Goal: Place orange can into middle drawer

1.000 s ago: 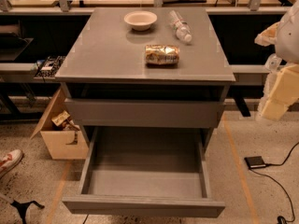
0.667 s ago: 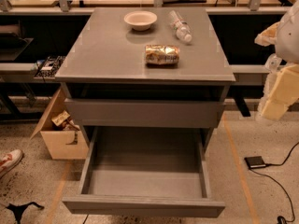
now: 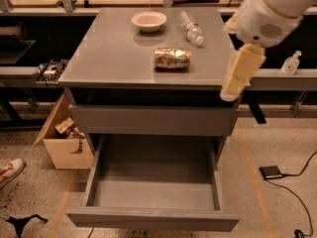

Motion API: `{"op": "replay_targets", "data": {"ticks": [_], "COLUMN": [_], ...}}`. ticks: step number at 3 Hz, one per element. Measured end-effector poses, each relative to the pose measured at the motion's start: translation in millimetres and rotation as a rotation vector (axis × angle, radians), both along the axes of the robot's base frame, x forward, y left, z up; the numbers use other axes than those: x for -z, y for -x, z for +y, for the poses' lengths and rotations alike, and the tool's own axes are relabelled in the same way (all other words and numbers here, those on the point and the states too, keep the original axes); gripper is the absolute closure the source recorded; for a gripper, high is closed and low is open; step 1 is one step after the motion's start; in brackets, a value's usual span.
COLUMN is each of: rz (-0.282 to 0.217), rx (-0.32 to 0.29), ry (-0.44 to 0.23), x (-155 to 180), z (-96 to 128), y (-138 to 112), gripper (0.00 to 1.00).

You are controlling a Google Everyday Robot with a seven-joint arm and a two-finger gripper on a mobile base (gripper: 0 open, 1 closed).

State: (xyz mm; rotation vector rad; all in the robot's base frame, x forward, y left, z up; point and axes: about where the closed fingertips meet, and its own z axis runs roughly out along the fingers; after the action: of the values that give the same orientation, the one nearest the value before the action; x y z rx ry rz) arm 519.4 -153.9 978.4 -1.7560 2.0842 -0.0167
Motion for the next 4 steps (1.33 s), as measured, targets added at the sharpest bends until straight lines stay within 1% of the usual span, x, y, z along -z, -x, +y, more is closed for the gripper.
{"op": "replay_targets", "data": {"ticks": [1, 2, 3, 4], "rz": [-0.006, -0.021, -0.026, -0.003], "rx": [-0.073, -0.093, -0.059, -0.008], "ry": [-0.019, -0.003, 0.052, 0.116], "x": [3, 8, 28, 61], "z": [57, 104, 138, 147], "y": [-61, -111, -157, -192], "gripper": [0.00, 0.00, 0.00, 0.00]}}
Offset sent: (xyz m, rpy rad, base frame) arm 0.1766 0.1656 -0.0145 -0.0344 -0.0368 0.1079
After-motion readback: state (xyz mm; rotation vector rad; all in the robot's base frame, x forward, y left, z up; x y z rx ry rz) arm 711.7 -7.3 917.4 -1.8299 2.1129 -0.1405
